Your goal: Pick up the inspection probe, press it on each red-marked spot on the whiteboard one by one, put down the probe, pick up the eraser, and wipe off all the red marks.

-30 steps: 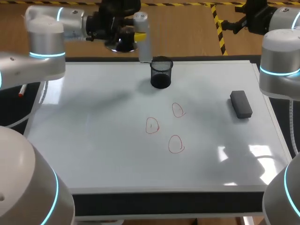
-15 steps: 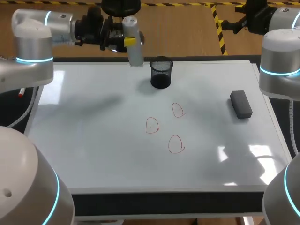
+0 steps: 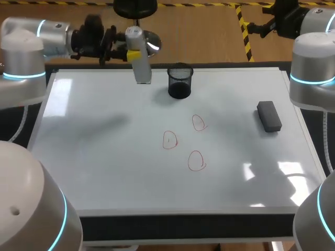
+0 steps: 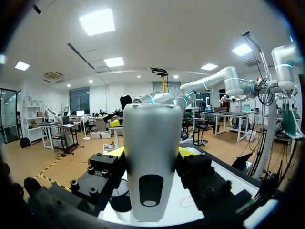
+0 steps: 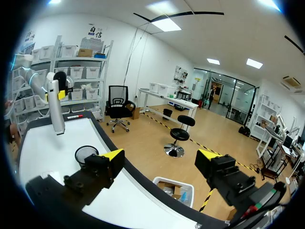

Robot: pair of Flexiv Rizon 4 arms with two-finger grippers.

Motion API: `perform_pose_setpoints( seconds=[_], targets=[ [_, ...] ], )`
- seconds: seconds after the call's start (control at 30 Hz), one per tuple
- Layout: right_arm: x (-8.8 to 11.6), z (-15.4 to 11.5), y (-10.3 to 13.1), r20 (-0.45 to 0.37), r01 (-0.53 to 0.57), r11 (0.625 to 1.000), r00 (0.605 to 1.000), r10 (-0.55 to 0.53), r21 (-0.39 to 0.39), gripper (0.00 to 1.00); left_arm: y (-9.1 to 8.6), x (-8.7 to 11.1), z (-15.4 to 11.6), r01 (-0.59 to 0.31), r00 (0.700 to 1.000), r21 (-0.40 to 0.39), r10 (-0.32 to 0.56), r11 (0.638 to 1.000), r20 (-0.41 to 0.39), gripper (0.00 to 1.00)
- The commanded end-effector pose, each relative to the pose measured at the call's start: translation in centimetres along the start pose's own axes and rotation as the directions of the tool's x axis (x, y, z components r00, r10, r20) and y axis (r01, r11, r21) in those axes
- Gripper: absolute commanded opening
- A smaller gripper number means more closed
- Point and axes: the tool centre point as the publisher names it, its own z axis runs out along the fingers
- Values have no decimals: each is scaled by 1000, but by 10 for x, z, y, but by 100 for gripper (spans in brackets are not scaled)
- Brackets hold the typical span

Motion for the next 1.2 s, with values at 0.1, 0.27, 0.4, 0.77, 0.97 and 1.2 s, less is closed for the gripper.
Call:
perform_pose_setpoints(
  seconds=[0.1,0.27,0.4,0.77,0.97,1.2],
  targets=[
    [0,0,0,0,0,1000,1000,0,0,100,1,20,-10,-3,1000,-1,3,1000,3,0],
    [0,0,0,0,0,1000,1000,0,0,100,4,28,-16,7,1000,-4,-7,1000,-1,0],
    [0,0,0,0,0,1000,1000,0,0,100,6,37,-21,7,1000,-5,-7,1000,0,0],
    [0,0,0,0,0,1000,1000,0,0,100,3,65,-30,-11,1000,-9,11,1000,-5,0],
    [0,0,0,0,0,1000,1000,0,0,100,5,83,-34,-14,1000,-33,15,999,16,0],
    [0,0,0,0,0,1000,1000,0,0,100,10,102,-31,-12,1000,-53,13,999,23,0]
  ],
)
